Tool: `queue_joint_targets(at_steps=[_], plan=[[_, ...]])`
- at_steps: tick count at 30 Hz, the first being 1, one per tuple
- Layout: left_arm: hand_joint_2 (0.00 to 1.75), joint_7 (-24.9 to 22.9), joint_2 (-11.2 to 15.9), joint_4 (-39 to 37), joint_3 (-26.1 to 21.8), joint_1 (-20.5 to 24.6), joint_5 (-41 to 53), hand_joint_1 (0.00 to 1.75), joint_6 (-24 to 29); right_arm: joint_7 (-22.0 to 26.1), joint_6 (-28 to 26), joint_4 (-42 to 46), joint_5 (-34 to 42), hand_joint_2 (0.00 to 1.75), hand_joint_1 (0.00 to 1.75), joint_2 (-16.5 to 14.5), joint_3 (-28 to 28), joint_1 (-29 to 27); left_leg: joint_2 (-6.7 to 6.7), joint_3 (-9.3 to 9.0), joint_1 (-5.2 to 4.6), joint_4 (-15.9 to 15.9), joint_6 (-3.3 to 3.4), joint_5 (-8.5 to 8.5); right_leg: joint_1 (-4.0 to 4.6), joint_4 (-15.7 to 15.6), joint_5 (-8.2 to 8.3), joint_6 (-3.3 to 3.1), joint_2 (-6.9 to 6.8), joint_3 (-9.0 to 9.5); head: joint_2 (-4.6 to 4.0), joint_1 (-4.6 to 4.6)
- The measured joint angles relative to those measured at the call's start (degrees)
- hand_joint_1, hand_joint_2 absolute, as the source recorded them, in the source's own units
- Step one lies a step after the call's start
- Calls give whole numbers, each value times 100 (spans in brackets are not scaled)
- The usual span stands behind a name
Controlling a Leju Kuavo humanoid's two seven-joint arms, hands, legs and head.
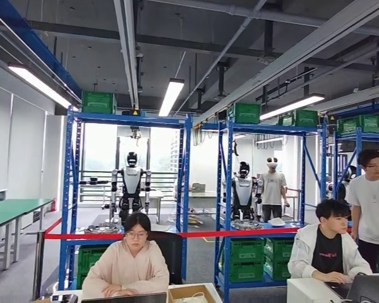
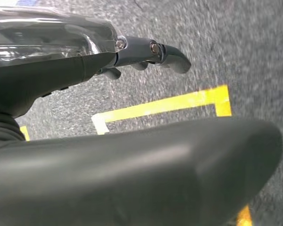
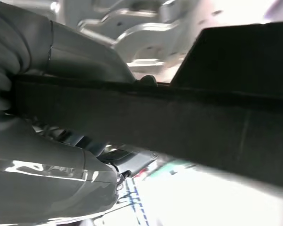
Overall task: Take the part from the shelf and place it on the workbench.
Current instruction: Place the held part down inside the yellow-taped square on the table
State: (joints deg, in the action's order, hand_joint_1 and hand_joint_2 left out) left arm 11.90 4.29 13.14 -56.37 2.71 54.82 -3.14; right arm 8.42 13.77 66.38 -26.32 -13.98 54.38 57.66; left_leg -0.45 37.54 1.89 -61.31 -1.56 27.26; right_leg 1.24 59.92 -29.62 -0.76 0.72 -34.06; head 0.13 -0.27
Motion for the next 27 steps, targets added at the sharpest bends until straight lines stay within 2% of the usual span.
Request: queue_joint_targets(at_steps=[2, 3, 4, 6, 7, 8, 9, 10, 12, 13, 14, 17, 19, 22, 23, 24, 25, 27], plan=[[175, 20, -11, -1, 7, 6, 91, 0, -34, -38, -99, -555, -209, 175, 175, -128, 44, 227, -4, -2, 0, 1, 49, -6, -14, 25, -43, 30, -4, -7, 0, -5], [175, 29, -15, -1, 10, 12, 129, 0, -46, -52, -164, -848, -314, 175, 175, -190, 54, 354, -4, -5, 5, 6, 75, -9, -23, 134, -122, 53, -11, -52, 0, -5], [175, 38, -17, -1, 13, 20, 166, 0, -55, -75, -245, -1135, -418, 175, 175, -245, 56, 482, -3, -8, 12, 10, 96, -11, -33, 349, -249, 80, -17, -148, 0, -5], [175, 53, -18, -1, 15, 36, 211, 0, -61, -127, -428, -1681, -604, 175, 175, -326, 44, 700, -3, -11, 10, 11, 120, -6, -50, 1056, -566, 117, -31, -487, 0, -5], [175, 60, -18, -1, 14, 39, 224, 0, -63, -169, -530, -1924, -695, 175, 175, -346, 28, 771, -4, -15, 8, 11, 126, -2, -56, 1391, -670, 123, -34, -663, 0, -6], [175, 66, -20, -1, 14, 37, 232, 0, -63, -218, -646, -2151, -805, 175, 175, -361, 0, 820, -7, -22, 6, 11, 132, 2, -58, 1577, -683, 122, -35, -777, 0, -6], [175, 70, -26, -1, 13, 33, 242, 0, -63, -282, -779, -2363, -944, 175, 175, -369, -39, 858, -10, -31, 2, 10, 136, 6, -57, 1554, -592, 111, -34, -798, 0, -6], [175, 75, -33, 0, 11, 29, 253, 0, -63, -355, -913, -2538, -1097, 175, 175, -376, -80, 892, -13, -43, -1, 11, 139, 11, -50, 1303, -401, 90, -34, -713, 0, -6], [175, 81, -69, -1, 3, 26, 271, 0, -61, -566, -1204, -2810, -1454, 175, 175, -382, -180, 972, -17, -61, -7, 20, 138, 21, -16, 525, 18, 27, -34, -391, 0, -5], [175, 84, -88, -1, -5, 28, 274, 0, -59, -693, -1341, -2907, -1632, 175, 175, -379, -228, 1010, -17, -65, -5, 29, 130, 23, 6, 217, 141, -2, -34, -263, 0, -5], [175, 85, -112, -2, -17, 27, 275, 0, -57, -833, -1480, -2995, -1836, 175, 175, -368, -284, 1033, -16, -66, -1, 42, 117, 21, 26, 47, 188, -21, -34, -194, 0, -5], [175, 85, -170, -2, -98, 8, 292, 0, -36, -1165, -1739, -3115, -2643, 175, 175, -275, -538, 950, -10, -104, 14, 97, 47, 17, 40, -114, 210, -69, -38, -118, 0, -3], [175, 86, -209, -2, -171, -9, 325, 0, -11, -1269, -1795, -3120, -3243, 175, 175, -206, -807, 813, 0, -51, 8, -66, 30, 157, 14, -240, 262, -113, -53, -36, 0, -2], [175, 96, -232, -2, -295, -29, 371, 0, 28, -1223, -1870, -3125, -3818, 175, 175, -132, -1198, 525, 5, 381, -5, -978, 21, 585, 4, -280, 273, -139, -58, -1, 0, -1], [175, 104, -232, -2, -343, -34, 389, 0, 44, -1179, -1894, -3125, -3954, 175, 175, -113, -1315, 397, 6, 500, -5, -1201, 9, 631, 4, -276, 267, -139, -55, 2, 0, -1], [175, 117, -232, -2, -388, -39, 407, 0, 57, -1132, -1914, -3126, -4070, 175, 175, -99, -1417, 266, 8, 532, -1, -1231, -4, 573, 1, -268, 257, -136, -49, 4, 0, -1], [175, 133, -232, -2, -427, -41, 426, 0, 68, -1084, -1935, -3125, -4168, 175, 175, -90, -1501, 140, 11, 466, 6, -1059, -15, 422, -4, -251, 240, -126, -40, 7, 0, -1], [175, 168, -236, -2, -492, -37, 455, 0, 85, -993, -2009, -3124, -4334, 175, 175, -81, -1610, -77, 16, 168, 16, -401, -33, 68, -7, -183, 178, -80, -22, -1, 0, -1]])
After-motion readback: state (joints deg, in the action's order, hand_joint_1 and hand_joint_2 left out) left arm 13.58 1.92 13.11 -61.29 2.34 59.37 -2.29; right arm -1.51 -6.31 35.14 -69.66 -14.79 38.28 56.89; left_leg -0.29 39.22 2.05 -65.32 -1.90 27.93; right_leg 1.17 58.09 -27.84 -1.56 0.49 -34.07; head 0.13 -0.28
